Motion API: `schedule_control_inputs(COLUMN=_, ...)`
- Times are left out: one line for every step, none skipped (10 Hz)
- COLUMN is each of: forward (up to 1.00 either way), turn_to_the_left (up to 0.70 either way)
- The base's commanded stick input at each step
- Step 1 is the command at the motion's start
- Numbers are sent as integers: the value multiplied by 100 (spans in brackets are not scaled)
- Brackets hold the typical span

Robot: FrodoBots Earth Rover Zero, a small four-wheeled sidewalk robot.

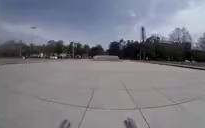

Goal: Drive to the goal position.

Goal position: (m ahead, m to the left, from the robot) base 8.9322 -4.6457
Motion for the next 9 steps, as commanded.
schedule_control_inputs(forward=85, turn_to_the_left=0)
schedule_control_inputs(forward=85, turn_to_the_left=0)
schedule_control_inputs(forward=85, turn_to_the_left=0)
schedule_control_inputs(forward=85, turn_to_the_left=0)
schedule_control_inputs(forward=85, turn_to_the_left=0)
schedule_control_inputs(forward=85, turn_to_the_left=0)
schedule_control_inputs(forward=85, turn_to_the_left=0)
schedule_control_inputs(forward=85, turn_to_the_left=0)
schedule_control_inputs(forward=85, turn_to_the_left=0)
